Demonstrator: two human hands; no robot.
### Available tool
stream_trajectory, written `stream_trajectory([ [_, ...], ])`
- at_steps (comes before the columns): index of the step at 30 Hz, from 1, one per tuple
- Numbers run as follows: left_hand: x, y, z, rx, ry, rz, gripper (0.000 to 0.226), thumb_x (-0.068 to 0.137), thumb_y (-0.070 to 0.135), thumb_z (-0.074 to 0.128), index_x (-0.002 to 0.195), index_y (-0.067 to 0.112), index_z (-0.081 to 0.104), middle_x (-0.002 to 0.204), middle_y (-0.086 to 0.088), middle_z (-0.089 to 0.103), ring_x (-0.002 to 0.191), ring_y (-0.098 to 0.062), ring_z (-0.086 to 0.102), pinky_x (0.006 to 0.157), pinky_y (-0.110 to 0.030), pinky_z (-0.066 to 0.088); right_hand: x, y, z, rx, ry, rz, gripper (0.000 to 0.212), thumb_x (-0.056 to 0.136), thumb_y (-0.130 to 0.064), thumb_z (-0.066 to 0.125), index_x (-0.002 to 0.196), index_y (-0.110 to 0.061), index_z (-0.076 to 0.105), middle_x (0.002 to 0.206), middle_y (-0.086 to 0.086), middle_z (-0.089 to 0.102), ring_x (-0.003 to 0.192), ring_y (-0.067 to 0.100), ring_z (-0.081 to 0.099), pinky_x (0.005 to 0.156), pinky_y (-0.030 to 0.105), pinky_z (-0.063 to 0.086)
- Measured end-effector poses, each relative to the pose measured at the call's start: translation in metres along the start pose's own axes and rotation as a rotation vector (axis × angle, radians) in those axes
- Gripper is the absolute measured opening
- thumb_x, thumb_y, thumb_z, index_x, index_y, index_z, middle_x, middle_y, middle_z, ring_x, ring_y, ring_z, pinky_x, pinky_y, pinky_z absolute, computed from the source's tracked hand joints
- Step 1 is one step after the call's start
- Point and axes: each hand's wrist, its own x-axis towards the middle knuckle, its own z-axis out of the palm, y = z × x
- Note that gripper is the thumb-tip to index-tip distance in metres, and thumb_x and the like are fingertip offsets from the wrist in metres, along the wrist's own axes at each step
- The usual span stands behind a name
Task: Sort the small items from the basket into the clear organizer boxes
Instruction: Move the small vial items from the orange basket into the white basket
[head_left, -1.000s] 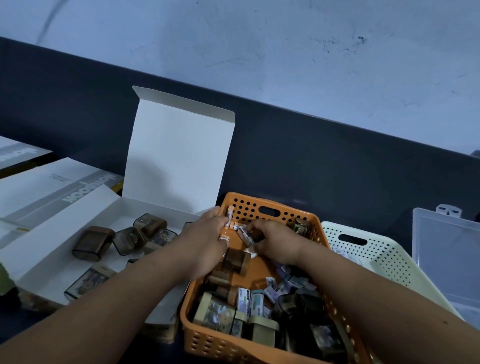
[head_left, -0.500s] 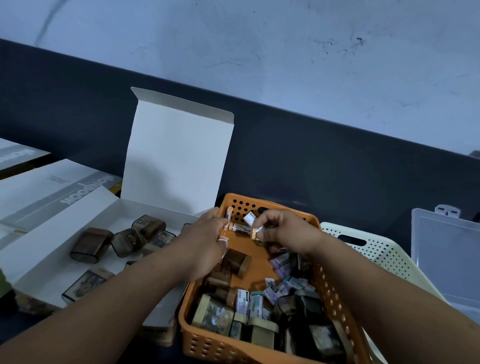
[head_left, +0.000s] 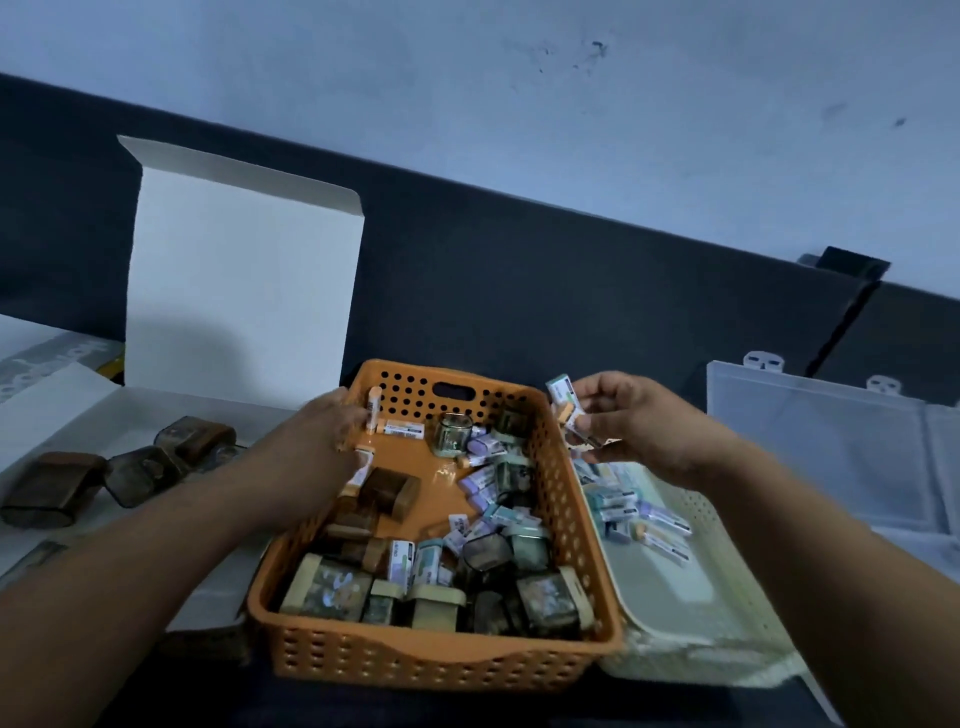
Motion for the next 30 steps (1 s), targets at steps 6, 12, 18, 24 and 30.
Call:
stream_trajectory([
  [6,0.004,-0.003,0.002,-0.006,0.006,0.008,0.030,0.094,0.010,0.052,0.122,0.019,0.054,0.125,0.009,0.047,0.110,-0.013,0.050,0.094,-0.031,0.041,-0.030,0.034,-0.033,-0.066,0.148,0.189,0.018,0.090,0.002,0.060,0.105,-0.008,0.060,0.089,0.007,0.066,0.082,0.021,0.065,0.074,0.035,0.057],
  [12,0.004,-0.009,-0.001,0.011,-0.015,0.010,0.033,0.089,0.013,0.056,0.119,0.026,0.060,0.125,0.009,0.053,0.111,-0.015,0.056,0.098,-0.041,0.046,-0.032,0.054,-0.029,-0.250,0.149,0.283,0.037,0.092,0.009,0.052,0.123,-0.011,0.058,0.118,0.007,0.060,0.092,0.022,0.064,0.065,0.026,0.057],
  [18,0.004,-0.006,0.001,0.018,0.009,0.003,0.035,0.093,0.010,0.053,0.127,0.020,0.055,0.131,0.008,0.044,0.113,-0.014,0.050,0.094,-0.030,0.041,-0.027,0.038,-0.021,-0.902,0.221,0.219,0.050,0.094,-0.005,0.054,0.141,-0.021,0.047,0.146,0.004,0.046,0.122,0.025,0.053,0.094,0.032,0.046],
  [24,0.005,-0.005,0.002,-0.038,-0.004,-0.009,0.038,0.093,0.013,0.053,0.128,0.027,0.053,0.124,0.009,0.051,0.105,-0.013,0.057,0.094,-0.037,0.048,-0.004,-0.009,0.033,-0.886,0.178,-0.163,0.041,0.094,-0.014,0.054,0.133,-0.025,0.053,0.136,-0.001,0.052,0.121,0.020,0.052,0.091,0.027,0.043],
  [30,0.005,-0.010,0.003,0.048,0.015,-0.038,0.052,0.097,0.021,0.050,0.147,0.022,0.034,0.157,0.008,0.017,0.140,-0.019,0.029,0.113,-0.040,0.030,0.044,-0.030,0.102,-0.960,-0.140,-0.165,0.038,0.095,-0.018,0.055,0.131,-0.027,0.055,0.132,-0.003,0.055,0.114,0.017,0.055,0.093,0.029,0.047],
])
